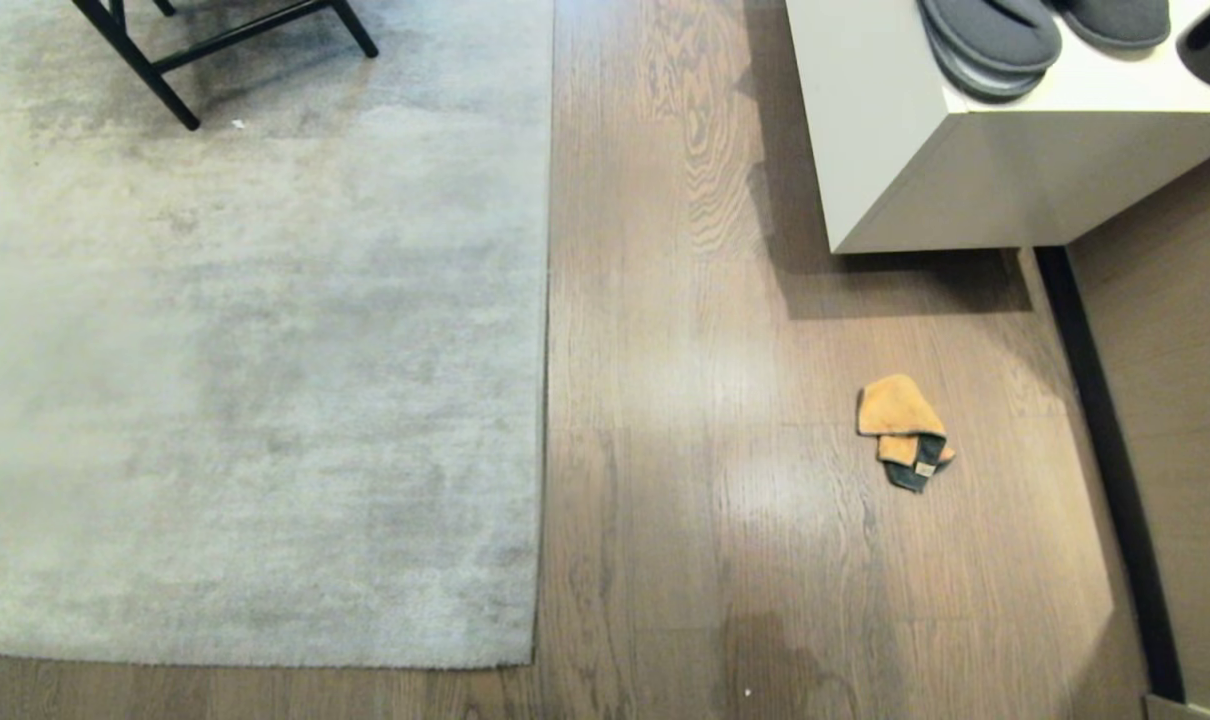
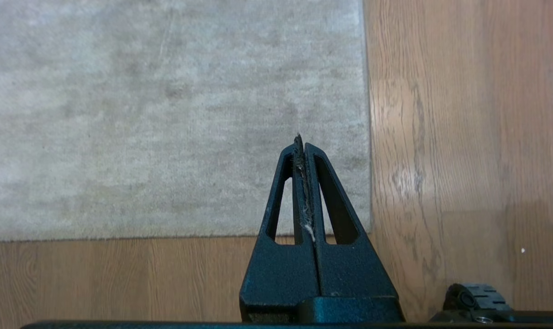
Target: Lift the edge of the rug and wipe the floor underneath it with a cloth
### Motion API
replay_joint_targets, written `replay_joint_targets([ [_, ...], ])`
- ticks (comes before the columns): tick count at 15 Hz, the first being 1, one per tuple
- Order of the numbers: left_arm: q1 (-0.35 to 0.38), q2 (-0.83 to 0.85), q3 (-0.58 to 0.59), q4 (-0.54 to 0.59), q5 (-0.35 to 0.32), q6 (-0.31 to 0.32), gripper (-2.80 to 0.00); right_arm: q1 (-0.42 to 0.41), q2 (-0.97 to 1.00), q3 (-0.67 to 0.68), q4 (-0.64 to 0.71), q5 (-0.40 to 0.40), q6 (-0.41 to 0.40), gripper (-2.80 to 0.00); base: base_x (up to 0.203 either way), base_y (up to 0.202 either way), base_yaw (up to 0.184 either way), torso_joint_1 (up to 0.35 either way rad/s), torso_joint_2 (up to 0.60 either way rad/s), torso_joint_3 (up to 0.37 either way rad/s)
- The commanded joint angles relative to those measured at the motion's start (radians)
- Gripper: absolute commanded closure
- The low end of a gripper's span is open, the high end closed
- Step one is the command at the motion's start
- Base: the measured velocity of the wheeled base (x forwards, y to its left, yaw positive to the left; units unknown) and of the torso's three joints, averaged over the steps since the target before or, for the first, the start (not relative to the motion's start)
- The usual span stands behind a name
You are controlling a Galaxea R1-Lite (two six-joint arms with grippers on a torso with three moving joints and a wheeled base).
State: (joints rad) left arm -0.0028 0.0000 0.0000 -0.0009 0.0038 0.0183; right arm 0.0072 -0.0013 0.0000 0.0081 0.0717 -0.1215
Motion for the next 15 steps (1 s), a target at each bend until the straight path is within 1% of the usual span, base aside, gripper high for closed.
replay_joint_targets([
  [1,0.001,0.0,0.0,-0.001,0.001,0.001,0.0,0.0,0.001,0.0,-0.002,0.0,-0.001,0.0,0.0,0.0,0.0,0.005,-0.01,0.199],
  [15,0.0,0.0,0.0,-0.001,-0.002,0.0,0.0,0.0,0.001,0.0,0.0,0.0,-0.001,0.0,0.0,0.0,0.0,0.003,0.0,0.203],
])
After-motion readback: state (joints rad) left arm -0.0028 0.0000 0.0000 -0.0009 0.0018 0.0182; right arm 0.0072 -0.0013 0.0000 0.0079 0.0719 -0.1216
